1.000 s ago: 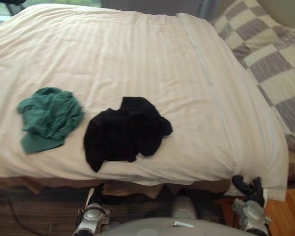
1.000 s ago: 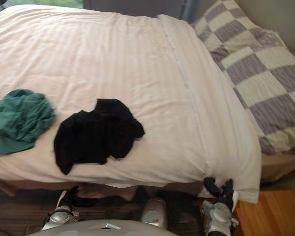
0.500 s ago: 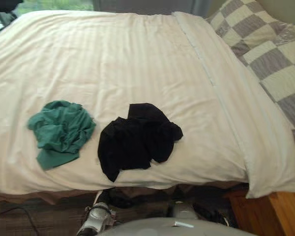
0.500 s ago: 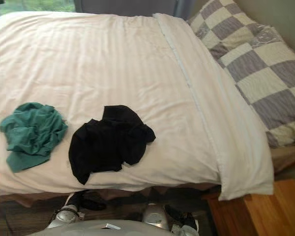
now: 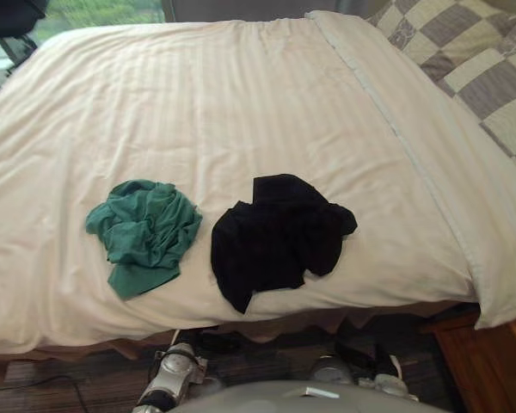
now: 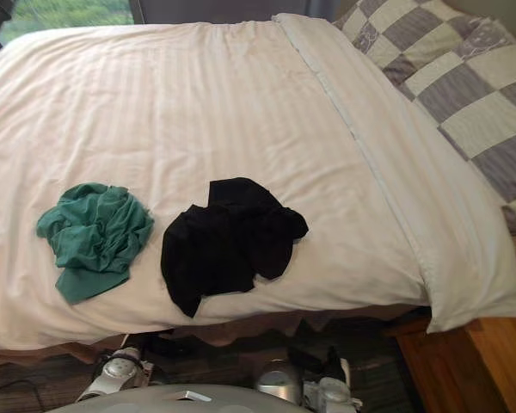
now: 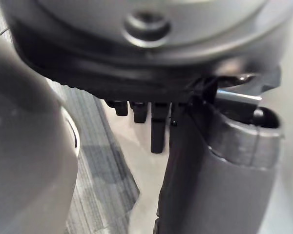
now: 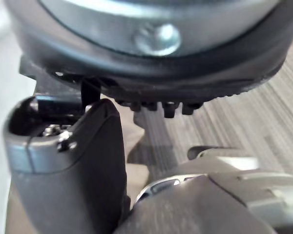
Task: Tidy up the quilt and then pick up the clothes from the bed and put them into the laundry hamper
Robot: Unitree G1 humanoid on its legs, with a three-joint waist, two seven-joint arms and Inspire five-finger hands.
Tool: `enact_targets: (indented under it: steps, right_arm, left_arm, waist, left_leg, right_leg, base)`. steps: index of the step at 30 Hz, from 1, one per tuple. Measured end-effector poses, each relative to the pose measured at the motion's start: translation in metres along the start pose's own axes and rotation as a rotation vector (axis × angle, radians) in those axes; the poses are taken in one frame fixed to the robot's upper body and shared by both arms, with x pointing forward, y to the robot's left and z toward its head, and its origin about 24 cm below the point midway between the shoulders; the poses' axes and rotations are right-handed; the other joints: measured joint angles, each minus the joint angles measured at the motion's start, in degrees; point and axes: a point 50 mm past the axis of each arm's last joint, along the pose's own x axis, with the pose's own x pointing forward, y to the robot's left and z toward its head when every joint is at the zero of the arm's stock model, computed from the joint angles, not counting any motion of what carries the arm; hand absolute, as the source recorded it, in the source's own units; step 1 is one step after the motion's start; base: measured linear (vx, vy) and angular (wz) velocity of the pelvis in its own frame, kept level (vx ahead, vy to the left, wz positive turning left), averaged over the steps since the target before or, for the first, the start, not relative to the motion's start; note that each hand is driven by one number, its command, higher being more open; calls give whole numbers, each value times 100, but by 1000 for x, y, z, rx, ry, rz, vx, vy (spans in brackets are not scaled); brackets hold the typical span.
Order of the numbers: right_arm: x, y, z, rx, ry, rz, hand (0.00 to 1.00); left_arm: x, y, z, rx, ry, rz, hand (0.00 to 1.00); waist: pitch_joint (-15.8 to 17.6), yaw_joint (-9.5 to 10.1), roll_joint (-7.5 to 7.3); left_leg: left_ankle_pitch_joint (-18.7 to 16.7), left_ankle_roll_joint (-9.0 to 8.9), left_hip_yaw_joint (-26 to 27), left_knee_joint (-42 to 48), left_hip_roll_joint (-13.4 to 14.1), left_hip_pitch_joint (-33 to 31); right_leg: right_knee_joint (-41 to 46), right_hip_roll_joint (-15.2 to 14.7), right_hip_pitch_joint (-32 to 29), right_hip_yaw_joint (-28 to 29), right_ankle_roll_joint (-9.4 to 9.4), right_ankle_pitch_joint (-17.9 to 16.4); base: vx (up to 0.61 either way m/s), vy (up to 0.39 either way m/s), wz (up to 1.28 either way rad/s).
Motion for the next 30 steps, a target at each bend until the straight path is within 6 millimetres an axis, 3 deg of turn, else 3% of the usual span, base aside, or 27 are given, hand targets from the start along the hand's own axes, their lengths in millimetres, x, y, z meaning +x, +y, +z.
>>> enact_targets:
  steps: [1, 2, 3, 4, 5, 6, 8, 9, 11, 13, 14, 16, 19, 21, 26, 30]
  right_arm:
    - [0, 1, -1, -10, -2, 2, 100]
    - [-1, 2, -1, -10, 0, 7, 100]
    - [-1, 8, -3, -7, 7, 26, 100]
    - [-2, 11, -4, -5, 9, 32, 100]
    - [-2, 10, -2, -23, 3, 35, 100]
    - [-1, 10, 4, -60, -21, 41, 100]
    - [0, 11, 8, -104, -42, 49, 100]
    - [0, 12, 9, -127, -51, 54, 100]
    - [-1, 16, 9, -188, -64, 69, 100]
    - [-1, 17, 9, -232, -71, 79, 100]
    - [-1, 16, 11, -238, -74, 78, 100]
    - [1, 7, 15, -257, -85, 56, 100]
    - [2, 0, 15, -278, -80, 42, 100]
    - [2, 2, 16, -296, -85, 51, 100]
    - [1, 12, 14, -315, -72, 83, 100]
    - [2, 5, 7, -246, -32, 57, 100]
  left_arm:
    - [0, -4, 0, 22, -5, -14, 100]
    - [0, -3, 0, 31, -6, -19, 100]
    - [1, 3, 1, 54, -5, -11, 100]
    - [0, 4, -1, 52, -2, -7, 100]
    - [-1, 4, -6, 60, 12, -9, 100]
    - [-2, 2, -7, 82, 10, -17, 100]
    - [-2, 2, -7, 105, 0, -23, 100]
    - [-2, 2, -7, 111, -1, -27, 100]
    - [0, 0, 1, 149, -24, -46, 100]
    - [1, -1, 2, 165, -27, -50, 100]
    - [1, -1, 3, 162, -25, -48, 100]
    - [1, -9, 5, 138, -29, -52, 100]
    - [-2, -19, 2, 64, -17, -66, 100]
    - [-3, -22, 3, 57, -22, -80, 100]
    - [-2, -14, 2, 47, -15, -50, 100]
    - [-1, -19, 6, -68, -6, -31, 100]
  waist:
    - [-37, -26, -16]
    - [-52, -24, -82]
    - [-104, -1, -213]
    - [-116, 7, -240]
    - [-138, 31, -219]
    - [-176, 34, -155]
    - [-186, -16, -99]
    - [-186, -13, -95]
    - [-172, 5, -134]
    - [-156, 28, -173]
    - [-150, 31, -183]
    - [-33, 92, 26]
    - [-73, 152, 168]
    - [-89, 172, 186]
    - [-89, 184, -28]
    - [-50, 158, 27]
  left_leg:
    - [-197, -434, -521, -244, -266, 4]
    - [-267, -489, -479, -366, -348, 56]
    - [-195, -424, -430, -497, -548, 125]
    - [-168, -395, -380, -577, -613, 182]
    - [-118, -366, -279, -768, -657, 319]
    - [-6, -341, -198, -1040, -639, 364]
    - [330, -305, -282, -1526, -629, 351]
    - [530, -320, -419, -1770, -606, 343]
    - [1026, -293, -802, -2274, -641, 280]
    - [1317, -327, -1067, -2558, -736, 219]
    - [1409, -346, -1154, -2674, -731, 244]
    - [1698, -298, -1205, -3122, -575, 482]
    - [1763, -308, -1198, -3254, -502, 578]
    - [1765, -335, -1117, -3297, -517, 656]
    - [1753, -343, -792, -3295, -664, 744]
    - [1866, -144, -496, -3295, -888, 728]
  right_leg:
    - [-110, -110, 64, 38, 32, 188]
    - [-145, -217, 72, -7, 76, 212]
    - [-186, -400, 46, -18, 45, 399]
    - [-195, -456, 39, -27, -13, 532]
    - [-185, -482, -17, -29, -202, 801]
    - [-177, -430, -163, -252, -644, 1111]
    - [-348, -183, -233, -533, -1040, 1402]
    - [-457, 63, -185, -398, -986, 1322]
    - [-617, 553, 45, -28, -879, 600]
    - [-644, 544, 107, -28, -852, 74]
    - [-638, 550, 145, -85, -708, -3]
    - [-660, 701, 311, -325, -652, -39]
    - [-810, 791, 458, -423, -569, 10]
    - [-855, 780, 489, -366, -534, 34]
    - [-1182, 665, 609, -174, -426, 219]
    - [-1240, 453, 813, -474, -370, 214]
  base:
    - [-36, 223, 31]
    - [-80, 314, 22]
    - [-76, 241, -3]
    - [-136, 220, -24]
    - [-157, 173, -35]
    - [-171, 160, -32]
    - [-122, 109, 10]
    - [-65, 59, 59]
    - [3, -39, 87]
    - [0, -118, 83]
    - [-14, -179, 82]
    - [-32, -152, 50]
    - [-1, -83, 10]
    - [46, 10, -11]
    - [47, 45, -18]
    - [-5, 39, 29]
